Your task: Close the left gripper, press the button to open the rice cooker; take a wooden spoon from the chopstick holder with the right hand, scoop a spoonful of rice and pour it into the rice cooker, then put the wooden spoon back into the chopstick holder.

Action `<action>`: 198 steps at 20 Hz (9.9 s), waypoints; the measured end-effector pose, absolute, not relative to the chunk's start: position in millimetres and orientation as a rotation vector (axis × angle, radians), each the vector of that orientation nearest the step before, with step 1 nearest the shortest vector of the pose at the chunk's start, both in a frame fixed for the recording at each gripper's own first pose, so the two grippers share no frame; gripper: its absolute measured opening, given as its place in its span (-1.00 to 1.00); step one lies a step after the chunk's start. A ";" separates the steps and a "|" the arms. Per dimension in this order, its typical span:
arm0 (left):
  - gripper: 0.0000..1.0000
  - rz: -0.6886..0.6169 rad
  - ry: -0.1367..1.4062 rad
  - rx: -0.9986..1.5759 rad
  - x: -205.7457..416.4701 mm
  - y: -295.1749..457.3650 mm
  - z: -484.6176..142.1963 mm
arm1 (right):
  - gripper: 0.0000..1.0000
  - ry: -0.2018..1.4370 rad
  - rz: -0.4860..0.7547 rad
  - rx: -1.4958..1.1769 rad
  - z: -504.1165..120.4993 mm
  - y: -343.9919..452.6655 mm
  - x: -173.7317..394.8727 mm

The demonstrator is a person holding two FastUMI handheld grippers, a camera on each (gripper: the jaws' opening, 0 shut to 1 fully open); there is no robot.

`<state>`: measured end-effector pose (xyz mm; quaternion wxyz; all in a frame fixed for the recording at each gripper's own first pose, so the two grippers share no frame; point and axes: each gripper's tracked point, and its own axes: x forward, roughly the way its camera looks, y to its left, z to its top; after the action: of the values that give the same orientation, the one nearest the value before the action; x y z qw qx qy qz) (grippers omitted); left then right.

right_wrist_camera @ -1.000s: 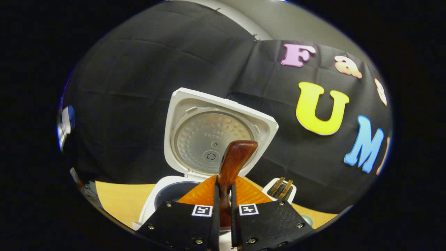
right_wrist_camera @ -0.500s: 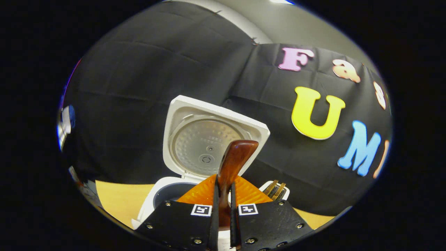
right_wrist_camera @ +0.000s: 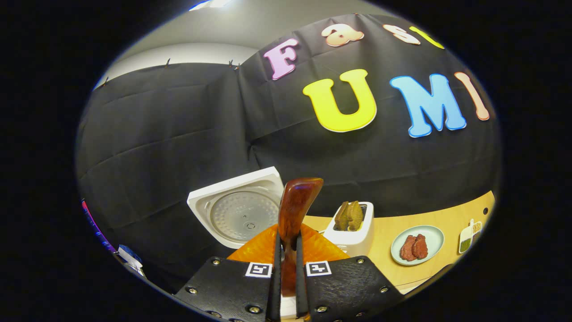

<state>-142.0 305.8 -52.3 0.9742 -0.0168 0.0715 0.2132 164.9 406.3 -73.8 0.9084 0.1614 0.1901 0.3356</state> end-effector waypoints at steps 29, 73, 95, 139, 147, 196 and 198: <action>0.85 0.106 0.104 -0.069 -29.6 124.5 -9.4 | -0.73 0.414 0.058 0.405 -143.8 2.0 157.4; 0.77 0.048 0.121 -0.011 -21.4 88.0 -15.5 | 0.96 0.483 -0.111 0.090 -208.4 -88.7 95.4; 0.93 0.177 0.088 0.070 176.2 197.4 38.2 | 0.95 0.262 -0.127 0.030 -93.1 -76.9 27.8; 0.90 0.168 0.275 -0.006 285.6 200.9 -59.0 | 0.94 0.258 -0.145 0.052 -91.6 -87.2 -9.5; 0.97 0.135 0.315 -0.125 244.6 167.8 -85.2 | 0.95 0.253 -0.087 0.039 -87.9 -86.3 2.8; 0.99 0.102 0.616 -0.031 177.0 83.2 -244.5 | 0.95 0.264 0.033 0.060 -100.3 -49.6 16.5; 0.99 0.092 0.610 -0.020 176.7 83.3 -242.6 | 0.94 0.252 0.043 0.054 -95.5 -46.8 15.9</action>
<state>176.7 83.3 -242.6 0.9528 -0.0100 0.3001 0.0453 15.9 -46.8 -95.5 0.9914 0.0271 0.1259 0.0215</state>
